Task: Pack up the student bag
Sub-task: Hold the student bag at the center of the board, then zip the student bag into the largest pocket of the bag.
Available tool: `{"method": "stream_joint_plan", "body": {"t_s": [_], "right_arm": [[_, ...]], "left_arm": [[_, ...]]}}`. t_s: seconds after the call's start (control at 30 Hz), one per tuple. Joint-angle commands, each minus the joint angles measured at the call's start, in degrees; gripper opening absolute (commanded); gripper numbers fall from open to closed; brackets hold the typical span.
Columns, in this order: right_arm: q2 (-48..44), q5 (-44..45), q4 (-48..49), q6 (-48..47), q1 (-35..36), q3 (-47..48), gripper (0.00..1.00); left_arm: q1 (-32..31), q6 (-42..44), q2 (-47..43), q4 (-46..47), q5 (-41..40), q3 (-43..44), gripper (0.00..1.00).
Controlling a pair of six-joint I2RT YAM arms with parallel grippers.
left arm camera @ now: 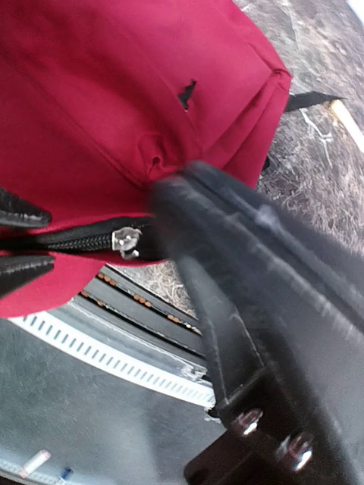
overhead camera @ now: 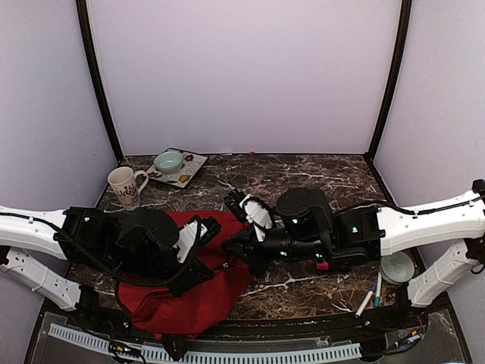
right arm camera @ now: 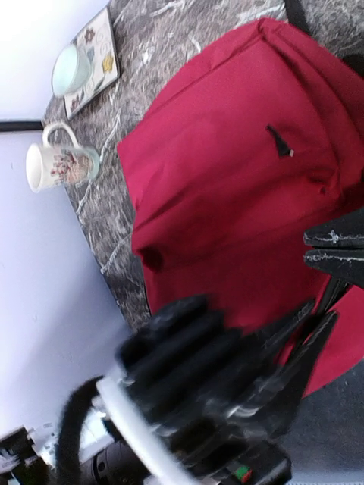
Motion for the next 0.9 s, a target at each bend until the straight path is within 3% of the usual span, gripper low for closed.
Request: {"method": "stream_joint_plan", "body": {"t_s": [0.0,0.47,0.73,0.77,0.8,0.83,0.87], "right_arm": [[-3.88,9.42,3.19,0.24,0.07,-3.72,0.0],[-8.55,19.95,-3.92,2.57,-4.83,-11.23,0.0],[-9.49,10.8,1.03,0.02,-5.09,-11.59,0.0],[-9.47,10.76,1.0,0.55,-5.18,-11.17,0.05],[-9.3,11.56,0.35,1.79,-5.45,-10.61,0.24],[-9.02,12.84,-0.79,3.99,-5.99,-9.77,0.58],[-8.59,14.39,-2.39,6.24,-6.62,-8.8,0.79]], "left_arm": [[-0.02,0.01,-2.5,-4.04,-1.51,-0.21,0.03],[-0.06,-1.68,-6.03,-4.21,3.33,-3.04,0.0],[-0.06,-0.71,-6.08,-3.4,2.97,-3.17,0.0],[-0.06,-0.63,-5.65,-3.0,2.98,-3.17,0.0],[-0.06,-0.53,-5.2,-2.54,3.17,-3.15,0.0],[-0.06,-0.51,-4.74,-2.08,3.36,-3.13,0.0],[-0.06,-0.51,-4.25,-1.75,3.58,-3.16,0.0]]}}
